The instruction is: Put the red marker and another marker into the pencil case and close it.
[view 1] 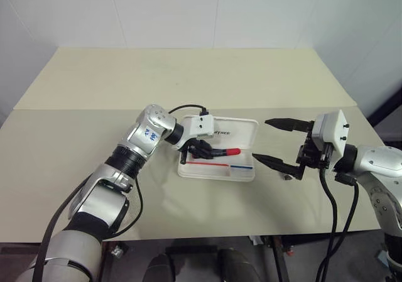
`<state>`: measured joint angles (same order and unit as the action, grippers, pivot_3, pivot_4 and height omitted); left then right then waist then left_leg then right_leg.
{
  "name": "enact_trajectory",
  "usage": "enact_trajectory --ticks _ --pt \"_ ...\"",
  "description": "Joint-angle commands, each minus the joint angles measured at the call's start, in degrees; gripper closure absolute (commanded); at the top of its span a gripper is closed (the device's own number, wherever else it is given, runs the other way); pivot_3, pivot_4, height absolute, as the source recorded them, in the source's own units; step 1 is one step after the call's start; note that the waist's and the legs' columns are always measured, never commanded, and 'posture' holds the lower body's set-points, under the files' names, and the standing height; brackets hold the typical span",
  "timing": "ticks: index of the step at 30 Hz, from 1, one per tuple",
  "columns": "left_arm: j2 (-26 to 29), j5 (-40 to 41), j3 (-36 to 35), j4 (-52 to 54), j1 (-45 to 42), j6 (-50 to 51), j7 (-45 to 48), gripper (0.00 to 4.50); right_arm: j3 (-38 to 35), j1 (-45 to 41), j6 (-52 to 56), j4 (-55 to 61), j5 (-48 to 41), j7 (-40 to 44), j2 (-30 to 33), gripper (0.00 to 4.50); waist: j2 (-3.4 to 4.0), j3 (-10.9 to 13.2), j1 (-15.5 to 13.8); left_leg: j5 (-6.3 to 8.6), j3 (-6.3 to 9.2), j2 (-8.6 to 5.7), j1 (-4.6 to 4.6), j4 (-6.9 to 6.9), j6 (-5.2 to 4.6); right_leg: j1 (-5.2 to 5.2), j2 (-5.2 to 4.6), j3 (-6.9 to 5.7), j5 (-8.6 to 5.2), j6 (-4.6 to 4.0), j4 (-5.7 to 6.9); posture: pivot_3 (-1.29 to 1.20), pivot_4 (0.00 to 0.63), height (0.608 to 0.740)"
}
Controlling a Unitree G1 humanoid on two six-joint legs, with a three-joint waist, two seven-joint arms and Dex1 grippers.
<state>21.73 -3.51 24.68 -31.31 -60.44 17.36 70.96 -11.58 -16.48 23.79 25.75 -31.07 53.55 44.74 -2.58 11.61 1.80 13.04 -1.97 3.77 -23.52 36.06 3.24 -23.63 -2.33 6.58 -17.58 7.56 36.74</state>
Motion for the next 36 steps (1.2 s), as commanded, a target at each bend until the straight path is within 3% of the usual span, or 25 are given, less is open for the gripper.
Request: enact_trajectory --ticks 1,3,4,7,19,20,23,28,36 --pt "-0.2 -1.6 0.1 -0.3 -1.1 -1.8 -0.6 3.94 -1.8 0.4 0.0 3.2 -1.7 -1.5 -0.1 0.0 0.0 0.0 0.0 0.0 0.0 -0.01 -0.01 0.01 -0.01 0.01 0.0 0.0 0.01 0.01 -0.04 0.0 0.15 0.74" --pt "-0.4 -1.8 -0.3 -0.7 -1.1 -2.1 -0.9 3.94 -1.8 0.5 0.1 3.4 -2.0 -2.0 -0.1 0.0 0.0 0.0 0.0 0.0 0.0 0.0 -0.01 0.0 -0.01 0.02 0.0 0.0 0.02 0.03 -0.08 0.0 0.15 0.74" --pt "-0.9 -1.4 -1.0 -0.6 -1.1 -2.0 -1.3 3.22 -1.7 0.4 0.1 3.4 -2.0 -2.2 -0.1 0.0 0.0 0.0 0.0 0.01 0.0 0.0 0.0 -0.01 -0.01 0.04 0.0 0.0 0.02 0.03 -0.08 0.0 0.15 0.74" --pt "-1.9 0.0 -2.4 0.3 -1.4 -1.7 -1.6 2.39 -1.3 0.1 -0.1 3.1 -2.1 -2.5 -0.1 0.0 0.0 0.0 -0.1 0.01 0.0 -0.01 -0.02 0.01 -0.01 0.03 0.0 0.0 0.03 0.04 -0.1 0.0 0.15 0.74" --pt "-2.1 6.5 -6.3 12.3 -0.2 4.5 1.6 2.39 2.6 -4.5 -2.5 -2.2 -1.1 -0.1 -1.4 0.0 0.0 0.0 -0.1 0.01 0.0 0.0 -0.04 0.0 -0.03 0.04 0.0 0.0 0.05 0.08 -0.17 0.0 0.15 0.74" --pt "-1.4 7.3 -6.8 14.4 0.4 5.4 2.0 2.39 3.2 -5.3 -2.8 -2.9 -1.0 0.3 -1.7 0.0 0.0 0.0 0.0 0.01 0.0 0.0 -0.04 0.0 -0.03 0.04 0.0 0.0 0.05 0.09 -0.17 0.0 0.15 0.74" --pt "2.3 10.6 -9.0 21.3 3.8 6.6 4.1 1.8 4.5 -7.3 -3.8 -4.9 -0.9 1.7 -2.4 0.0 0.02 0.0 0.3 0.02 -0.01 0.0 -0.02 -0.04 -0.02 0.04 0.0 0.01 0.06 0.1 -0.17 0.0 0.15 0.74" --pt "10.9 15.1 -14.5 28.5 12.2 3.3 7.4 0.17 6.2 -10.4 -5.2 -8.3 -1.1 4.9 -3.2 0.0 0.03 0.0 1.0 0.01 -0.01 0.04 0.05 -0.08 -0.02 0.04 0.01 0.0 0.04 0.07 -0.1 0.0 0.15 0.74" --pt "21.2 22.5 -26.9 34.9 22.7 2.0 6.5 0.04 7.7 -15.1 -6.2 -11.7 -4.2 10.5 -5.5 0.0 0.02 0.0 1.2 0.01 0.0 0.03 0.07 0.05 -0.03 0.14 -0.03 -0.04 0.05 0.06 -0.06 0.0 0.15 0.74"
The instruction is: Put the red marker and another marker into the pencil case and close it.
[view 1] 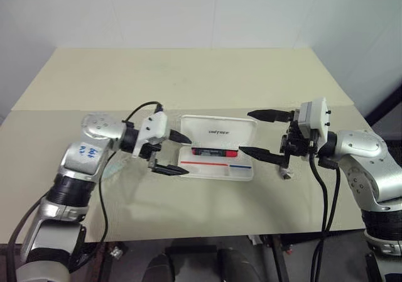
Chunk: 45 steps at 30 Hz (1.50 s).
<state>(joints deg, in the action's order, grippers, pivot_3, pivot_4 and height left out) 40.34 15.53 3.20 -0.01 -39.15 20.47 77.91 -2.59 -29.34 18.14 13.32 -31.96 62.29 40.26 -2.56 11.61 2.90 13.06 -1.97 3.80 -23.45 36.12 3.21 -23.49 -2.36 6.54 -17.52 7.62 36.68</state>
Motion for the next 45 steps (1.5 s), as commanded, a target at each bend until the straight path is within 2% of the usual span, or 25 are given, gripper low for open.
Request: enact_trajectory --ticks 1,4,8,11,13,15,16,21,30,39,43,45 --pt "4.7 4.7 -8.2 4.1 3.0 0.2 -0.7 0.04 -1.0 -3.5 0.0 0.8 -4.2 2.9 -1.2 0.0 0.0 0.0 0.1 0.0 -0.01 0.0 0.0 -0.01 0.0 -0.01 0.0 0.0 0.0 0.0 0.0 0.0 0.15 0.74" --pt "9.7 6.2 -13.1 4.0 6.9 2.3 -1.3 0.04 0.7 -5.7 0.8 1.2 -4.3 5.7 -0.9 0.0 0.0 0.0 0.6 0.0 -0.03 0.03 0.04 -0.07 0.0 -0.03 0.0 0.0 -0.02 -0.03 0.04 0.0 0.15 0.74" --pt "16.8 2.3 -16.0 -5.0 11.2 -1.0 -2.4 0.04 2.5 -7.7 1.9 2.4 -4.8 7.3 -1.6 0.0 0.0 0.0 0.6 0.0 -0.03 0.06 0.15 -0.16 0.0 -0.05 0.0 -0.07 -0.11 -0.18 0.14 0.0 0.15 0.74" --pt "23.3 -2.3 -15.3 -12.7 15.2 -5.7 -2.1 0.04 4.0 -9.4 1.0 1.0 -3.4 8.2 -2.4 0.0 0.0 0.0 0.8 0.0 -0.14 0.06 0.15 -0.15 0.0 -0.14 -0.06 -0.07 -0.13 -0.24 0.15 0.0 0.15 0.74" --pt "25.5 -3.9 -14.0 -14.7 16.3 -6.8 -2.0 0.04 4.5 -9.9 0.5 0.1 -2.6 8.5 -2.6 0.0 -0.01 0.0 0.7 0.01 -0.19 0.07 0.14 -0.17 0.0 -0.17 -0.11 -0.08 -0.18 -0.36 0.13 0.0 0.15 0.74" --pt "27.5 -5.6 -12.3 -15.7 16.6 -4.6 -2.2 0.04 4.8 -10.2 0.6 -0.7 -1.9 8.7 -2.7 0.0 -0.03 0.0 0.4 0.02 -0.22 0.06 0.12 -0.17 0.02 -0.18 -0.17 -0.11 -0.64 -1.22 0.12 0.0 0.15 0.74" --pt "28.3 -6.7 -11.5 -15.9 16.7 -4.0 -2.7 0.04 4.9 -10.3 0.6 -0.9 -1.6 8.7 -2.8 0.0 -0.03 0.0 0.2 0.03 -0.22 0.06 0.11 -0.17 0.02 -0.18 -0.18 -0.12 -0.65 -1.23 0.13 0.0 0.15 0.74" --pt "29.1 -8.2 -8.7 -14.9 17.7 -0.4 -2.8 0.04 4.9 -9.6 0.8 -0.5 -1.3 8.5 -2.8 0.0 -0.03 0.0 0.3 0.06 -0.26 0.05 0.1 -0.2 0.02 -0.19 -0.19 -0.15 -0.67 -1.25 0.12 0.0 0.15 0.74" --pt "26.5 -10.3 -4.0 -12.5 18.7 0.1 -5.5 0.04 4.2 -6.7 1.4 2.4 -1.0 5.8 -2.6 0.0 -0.03 0.0 0.5 0.06 -0.26 0.1 0.13 -0.33 0.02 -0.29 -0.14 -0.14 -0.57 -1.06 0.25 0.0 0.15 0.74" --pt "25.8 -11.3 -2.5 -9.8 20.4 4.0 -8.4 0.04 3.5 -4.9 1.5 4.7 -1.2 3.3 -2.2 0.0 -0.03 0.0 0.4 0.06 -0.26 0.09 0.16 -0.22 0.02 -0.23 -0.15 -0.12 -0.57 -1.08 0.26 0.0 0.15 0.74" --pt "25.7 -11.3 -2.8 -9.9 21.6 4.4 -9.0 0.87 3.0 -4.3 1.6 5.3 -1.5 2.7 -1.7 0.0 -0.03 0.0 0.4 0.06 -0.27 0.08 0.17 -0.17 0.02 -0.2 -0.17 -0.1 -0.62 -1.16 0.25 0.0 0.15 0.74" --pt "25.6 -11.3 -3.0 -9.8 21.8 4.2 -9.3 1.51 2.8 -4.1 1.6 5.5 -1.4 2.6 -1.5 0.0 -0.03 0.0 0.4 0.06 -0.27 0.08 0.18 -0.18 0.02 -0.2 -0.16 -0.1 -0.63 -1.19 0.27 0.0 0.15 0.74"
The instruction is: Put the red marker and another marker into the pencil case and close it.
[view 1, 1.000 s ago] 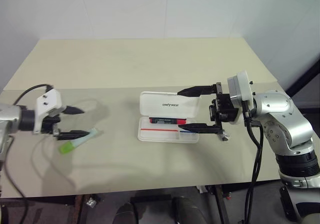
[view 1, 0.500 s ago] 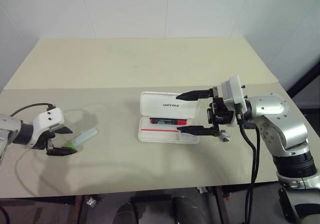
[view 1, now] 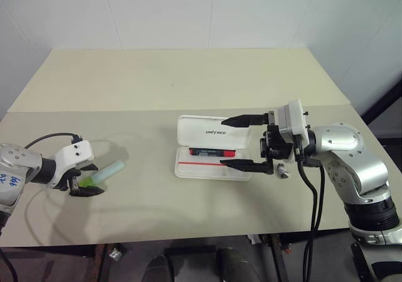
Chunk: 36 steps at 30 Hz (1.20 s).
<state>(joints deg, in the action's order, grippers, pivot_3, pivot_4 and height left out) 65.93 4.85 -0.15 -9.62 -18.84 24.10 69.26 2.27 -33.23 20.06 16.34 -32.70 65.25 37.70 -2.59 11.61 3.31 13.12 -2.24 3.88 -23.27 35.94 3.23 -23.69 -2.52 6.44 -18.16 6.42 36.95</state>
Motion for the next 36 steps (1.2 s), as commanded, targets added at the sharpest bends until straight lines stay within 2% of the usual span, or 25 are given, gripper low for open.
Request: enact_trajectory --ticks 1,6,7,13,24,27,30,36 --pt "0.0 -0.7 0.4 0.0 1.5 0.6 -0.6 1.83 -2.1 -0.2 -0.4 2.4 -0.6 -0.3 1.0 0.0 0.01 0.0 0.0 0.0 0.0 0.0 0.01 0.0 0.0 0.0 0.0 0.0 0.0 0.0 0.0 0.0 0.15 0.74" --pt "-0.1 -0.5 0.4 1.2 1.3 1.2 -0.6 3.36 -2.0 -0.6 -0.5 2.0 -0.5 -0.3 1.0 0.0 0.01 0.0 0.1 0.0 0.0 0.0 0.04 0.0 0.0 0.01 0.0 0.01 0.0 -0.01 0.02 0.0 0.15 0.74" --pt "-0.1 -0.4 0.4 1.5 1.2 1.5 -0.5 3.41 -2.0 -0.7 -0.5 1.9 -0.5 -0.3 1.0 0.0 0.01 0.0 0.1 0.0 0.0 0.0 0.04 0.0 0.0 0.01 0.0 0.01 -0.01 -0.02 0.02 0.0 0.15 0.74" --pt "-0.3 1.2 0.4 4.1 -0.5 2.2 1.3 3.41 -2.0 -0.8 -0.6 1.5 -0.3 0.0 1.3 0.0 0.0 0.0 0.0 0.0 0.0 0.0 0.01 -0.01 0.0 0.01 0.0 0.01 -0.01 -0.02 0.0 0.0 0.15 0.74" --pt "-2.6 5.2 4.9 12.2 -13.8 5.9 7.9 3.41 -4.0 2.9 -0.3 -1.4 0.6 -0.2 4.0 0.0 -0.09 0.0 -0.2 0.02 0.01 -0.02 -0.08 -0.03 -0.01 -0.01 0.02 -0.01 0.07 0.16 -0.09 0.0 0.15 0.74" --pt "-5.4 6.2 7.5 14.0 -17.2 7.0 9.4 3.41 -4.9 4.3 -0.6 -1.7 1.1 -0.7 4.6 0.0 -0.08 0.0 -0.1 0.03 0.02 -0.02 -0.08 -0.03 -0.01 -0.01 0.06 0.0 0.4 0.8 -0.09 0.0 0.15 0.74" --pt "-7.6 6.7 9.2 14.6 -19.4 7.9 9.8 3.41 -5.4 5.1 -0.5 -1.3 1.1 -1.1 4.9 0.0 -0.08 0.0 0.1 0.03 0.03 -0.01 -0.08 -0.01 -0.01 -0.01 0.09 0.02 0.42 0.84 -0.09 0.0 0.15 0.74" --pt "-16.5 3.3 16.0 8.7 -27.3 2.8 9.6 3.41 -7.6 9.3 0.5 1.6 0.6 -3.2 6.3 0.0 -0.09 0.0 -0.4 0.03 0.1 -0.05 -0.1 0.13 -0.01 0.07 0.11 0.06 0.48 0.95 -0.11 0.0 0.15 0.74"
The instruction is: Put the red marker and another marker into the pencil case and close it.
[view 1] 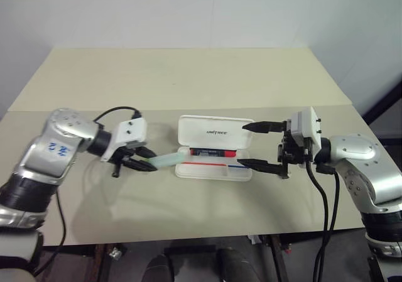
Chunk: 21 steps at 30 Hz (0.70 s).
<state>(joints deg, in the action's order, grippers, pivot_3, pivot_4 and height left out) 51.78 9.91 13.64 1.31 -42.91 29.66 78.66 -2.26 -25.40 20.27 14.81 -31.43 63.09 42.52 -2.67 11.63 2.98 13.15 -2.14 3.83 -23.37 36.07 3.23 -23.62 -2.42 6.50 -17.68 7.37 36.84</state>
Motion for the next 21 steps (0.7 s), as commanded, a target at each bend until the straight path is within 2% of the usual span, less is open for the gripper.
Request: enact_trajectory --ticks 1,11,21 --pt "-3.9 -2.2 3.1 -3.3 -4.5 -3.3 0.2 3.41 -3.5 2.3 0.5 3.6 -0.6 -1.3 1.7 0.0 0.0 0.0 -0.2 0.0 0.0 -0.02 -0.02 0.01 0.0 0.01 0.0 0.02 0.02 0.04 -0.04 0.0 0.15 0.74" --pt "-14.5 -6.2 9.1 -10.8 -10.6 -5.9 -0.5 3.41 -7.7 9.4 2.3 8.9 -1.3 -5.6 2.9 0.0 0.01 0.0 0.1 0.0 0.04 -0.02 -0.05 -0.01 -0.01 0.02 0.06 0.08 0.07 0.12 -0.13 0.0 0.15 0.74" --pt "-17.0 -9.1 11.1 -15.3 -11.0 -9.3 0.5 3.41 -9.4 13.0 3.8 13.3 -2.2 -10.0 2.2 0.0 0.01 0.0 0.0 0.0 0.06 -0.03 -0.05 0.02 -0.01 0.06 0.05 0.11 0.08 0.15 -0.13 0.0 0.15 0.74"
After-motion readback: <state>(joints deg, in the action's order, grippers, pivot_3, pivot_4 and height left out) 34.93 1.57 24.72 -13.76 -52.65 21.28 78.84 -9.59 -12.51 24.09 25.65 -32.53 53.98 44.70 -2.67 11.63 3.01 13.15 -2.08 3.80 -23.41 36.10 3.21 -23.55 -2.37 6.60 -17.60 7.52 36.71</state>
